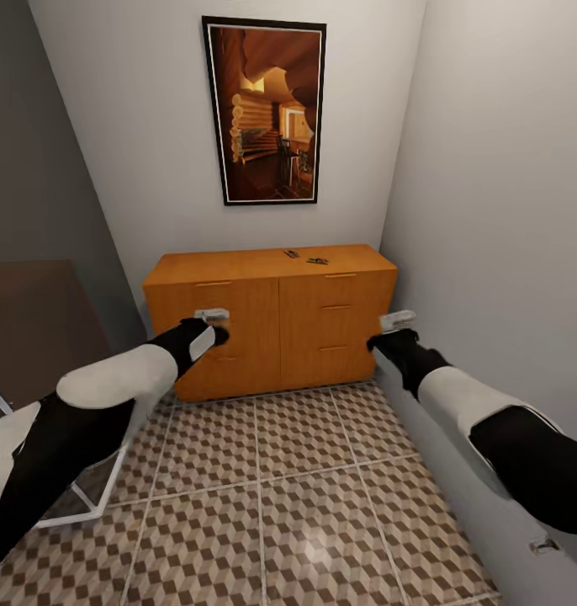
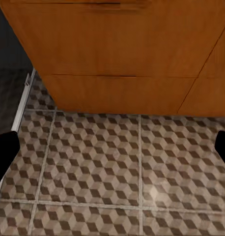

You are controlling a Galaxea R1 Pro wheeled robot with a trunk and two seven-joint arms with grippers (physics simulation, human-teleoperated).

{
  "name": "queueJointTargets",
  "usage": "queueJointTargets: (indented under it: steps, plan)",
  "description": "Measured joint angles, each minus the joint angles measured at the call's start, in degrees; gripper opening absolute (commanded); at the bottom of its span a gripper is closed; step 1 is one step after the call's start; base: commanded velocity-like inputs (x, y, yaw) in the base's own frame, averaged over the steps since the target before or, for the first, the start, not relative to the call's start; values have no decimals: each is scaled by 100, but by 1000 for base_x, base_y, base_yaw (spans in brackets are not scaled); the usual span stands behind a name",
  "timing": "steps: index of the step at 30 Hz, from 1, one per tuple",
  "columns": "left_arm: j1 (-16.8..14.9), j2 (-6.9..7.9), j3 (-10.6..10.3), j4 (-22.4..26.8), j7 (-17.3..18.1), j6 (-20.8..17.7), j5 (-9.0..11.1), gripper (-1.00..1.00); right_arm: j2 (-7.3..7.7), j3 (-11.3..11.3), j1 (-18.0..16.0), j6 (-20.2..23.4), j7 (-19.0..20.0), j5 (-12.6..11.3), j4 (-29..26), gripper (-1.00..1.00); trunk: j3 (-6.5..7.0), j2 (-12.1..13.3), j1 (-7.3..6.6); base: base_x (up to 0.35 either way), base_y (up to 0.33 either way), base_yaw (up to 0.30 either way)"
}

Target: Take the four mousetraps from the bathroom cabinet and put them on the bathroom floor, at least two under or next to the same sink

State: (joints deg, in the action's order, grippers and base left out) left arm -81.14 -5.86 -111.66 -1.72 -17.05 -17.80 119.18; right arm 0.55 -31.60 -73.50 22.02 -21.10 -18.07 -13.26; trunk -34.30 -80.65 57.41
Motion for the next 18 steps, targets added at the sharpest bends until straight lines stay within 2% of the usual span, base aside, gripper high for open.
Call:
queueJointTargets:
  steps: [1, 3, 4, 6, 7, 11, 14, 18]
  plan:
    - [-205, 0, 79, -2, 1, -102, 108, 100, 3, 35, -197, 148, -3, 9, -5, 100, 1, 0, 0, 0, 0, 0]
    - [-419, -1, 159, -1, 1, -173, 217, 100, 2, 123, -393, 267, -8, 1, -8, 100, 0, 0, 0, 0, 0, 0]
    - [-596, -3, 202, -2, -1, -221, 283, 100, -3, 240, -554, 356, -15, 10, -13, 100, 1, 0, 0, 0, 0, 0]
    - [-793, -5, 239, -2, -3, -259, 331, 100, -11, 395, -714, 435, -19, 7, -19, 100, 0, 0, 0, 0, 0, 0]
    - [-966, -5, 255, -1, -4, -286, 357, 100, -15, 542, -857, 513, -25, 17, -37, 100, 1, -1, 0, 0, 0, 0]
    - [-1318, -6, 286, 6, -3, -337, 389, 100, -9, 803, -1117, 750, -29, 15, -153, 100, 0, 0, 0, 0, 0, 0]
    - [-1603, -12, 303, 25, 0, -464, 400, 100, 2, 1025, -1260, 1115, -25, 16, -447, 100, 0, 0, 0, 0, 0, 0]
    - [-2040, -54, 337, 81, 31, -905, 409, 100, -9, 1453, -1340, 1746, -20, 10, -1359, 100, 1, -1, 0, 0, 0, 0]
